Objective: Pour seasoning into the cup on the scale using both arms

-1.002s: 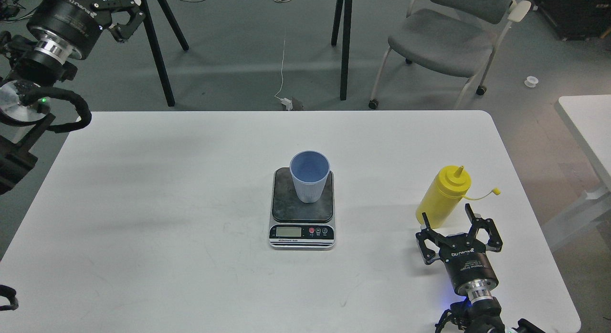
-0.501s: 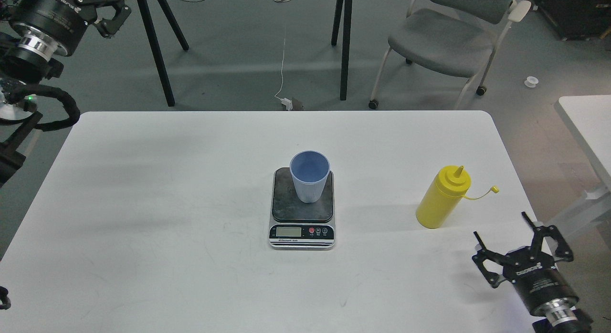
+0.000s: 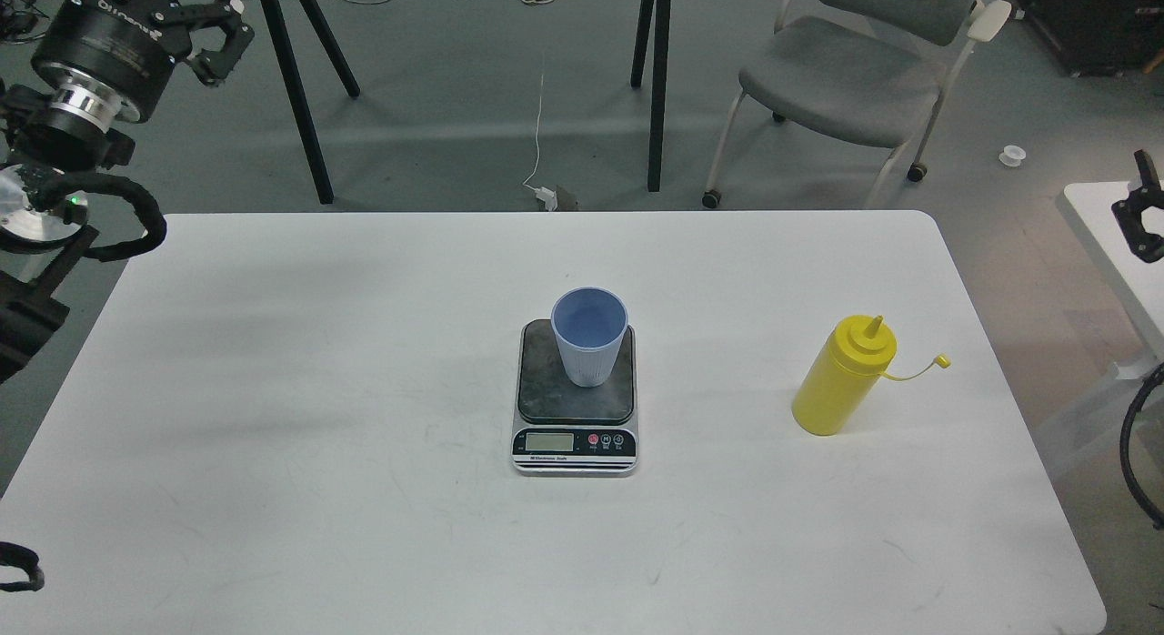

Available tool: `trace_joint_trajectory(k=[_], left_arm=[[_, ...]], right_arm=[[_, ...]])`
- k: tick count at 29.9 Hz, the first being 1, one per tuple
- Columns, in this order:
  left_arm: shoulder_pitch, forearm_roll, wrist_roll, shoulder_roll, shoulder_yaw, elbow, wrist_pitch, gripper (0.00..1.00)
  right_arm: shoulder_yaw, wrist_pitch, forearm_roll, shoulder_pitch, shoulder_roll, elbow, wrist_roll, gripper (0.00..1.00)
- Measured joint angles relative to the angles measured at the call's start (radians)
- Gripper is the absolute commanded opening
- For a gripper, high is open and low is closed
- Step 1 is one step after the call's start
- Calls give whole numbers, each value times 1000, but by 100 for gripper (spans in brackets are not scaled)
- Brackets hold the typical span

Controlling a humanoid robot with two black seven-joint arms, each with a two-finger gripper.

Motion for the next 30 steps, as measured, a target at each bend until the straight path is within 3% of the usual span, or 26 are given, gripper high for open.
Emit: trace_joint_trajectory(k=[10,16,30], left_arm=[[35,-6,-1,-73,-29,11,0,99],[61,-5,-1,-78,-30,13,0,99],[79,-5,-1,-80,-31,11,0,99]], right_arm=[[-72,0,9,309,224,-399,-137,99],[-73,0,10,391,332,-545,-141,99],[-78,0,10,433,349,-554,-140,99]])
